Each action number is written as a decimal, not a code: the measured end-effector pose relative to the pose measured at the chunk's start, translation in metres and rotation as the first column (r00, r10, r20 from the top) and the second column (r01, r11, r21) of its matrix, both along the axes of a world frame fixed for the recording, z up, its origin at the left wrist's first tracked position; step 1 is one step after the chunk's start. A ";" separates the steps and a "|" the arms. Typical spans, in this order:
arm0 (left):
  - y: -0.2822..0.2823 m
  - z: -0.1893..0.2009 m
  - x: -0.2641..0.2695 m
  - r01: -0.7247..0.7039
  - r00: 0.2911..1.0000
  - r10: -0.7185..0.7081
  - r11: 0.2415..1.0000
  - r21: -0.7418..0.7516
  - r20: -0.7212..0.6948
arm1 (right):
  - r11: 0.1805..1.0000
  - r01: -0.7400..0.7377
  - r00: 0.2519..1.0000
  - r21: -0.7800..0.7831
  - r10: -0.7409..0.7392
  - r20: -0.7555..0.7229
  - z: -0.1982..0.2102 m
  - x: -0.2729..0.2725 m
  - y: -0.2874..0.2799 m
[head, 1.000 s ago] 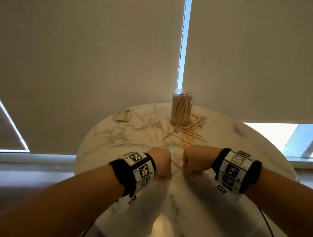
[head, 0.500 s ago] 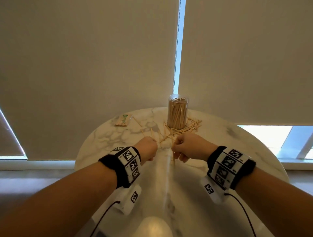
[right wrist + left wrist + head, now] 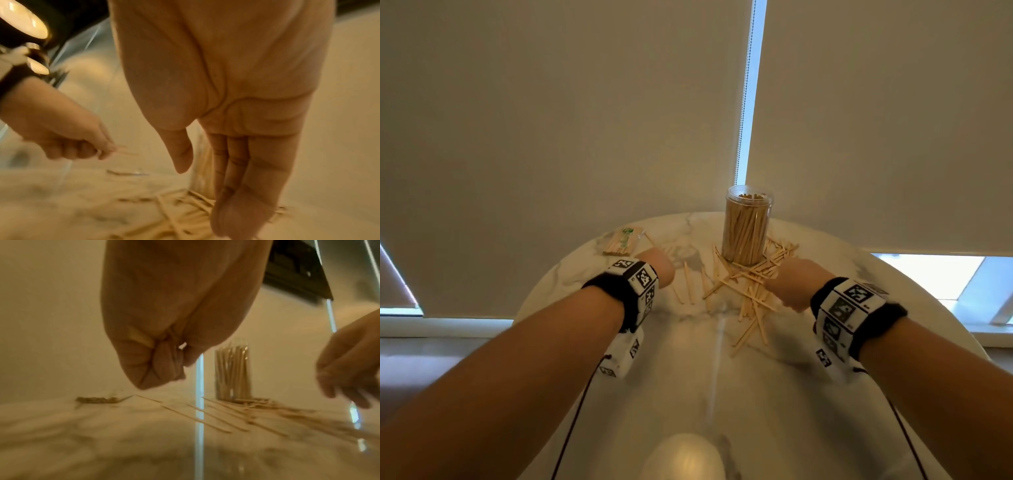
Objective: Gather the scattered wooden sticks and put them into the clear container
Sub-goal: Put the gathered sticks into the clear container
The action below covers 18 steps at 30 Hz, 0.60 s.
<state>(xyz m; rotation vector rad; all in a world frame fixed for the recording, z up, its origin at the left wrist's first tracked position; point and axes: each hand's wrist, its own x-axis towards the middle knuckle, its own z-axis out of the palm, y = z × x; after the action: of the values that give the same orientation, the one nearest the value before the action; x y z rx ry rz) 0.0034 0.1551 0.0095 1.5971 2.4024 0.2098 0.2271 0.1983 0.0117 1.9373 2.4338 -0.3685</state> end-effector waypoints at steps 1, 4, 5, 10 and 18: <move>0.009 -0.004 -0.006 -0.104 0.989 0.099 0.994 0.035 0.112 | 0.999 0.037 0.998 0.019 -0.038 0.052 0.002 0.004 0.006; 0.025 -0.013 -0.006 -0.030 0.999 0.033 0.997 -0.065 0.043 | 0.995 0.103 0.976 -0.013 -0.098 0.194 -0.005 0.009 0.026; 0.031 -0.016 -0.001 0.034 0.999 -0.035 0.992 -0.118 -0.008 | 0.994 0.101 0.970 -0.044 -0.089 0.226 -0.005 0.004 0.029; 0.062 -0.036 0.018 0.114 0.984 -0.130 0.985 -0.131 -0.123 | 0.996 -0.013 0.979 -0.090 0.030 0.200 -0.014 -0.024 0.044; 0.058 -0.032 0.030 0.182 0.957 -0.206 0.975 -0.130 -0.205 | 0.975 -0.158 0.948 -0.156 0.194 0.252 -0.010 -0.047 0.037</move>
<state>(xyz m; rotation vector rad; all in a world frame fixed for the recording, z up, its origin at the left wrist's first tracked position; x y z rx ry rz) 0.0334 0.2132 -0.0225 1.8755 2.3399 -0.1402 0.1800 0.2350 0.0017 1.5854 2.3185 -0.2410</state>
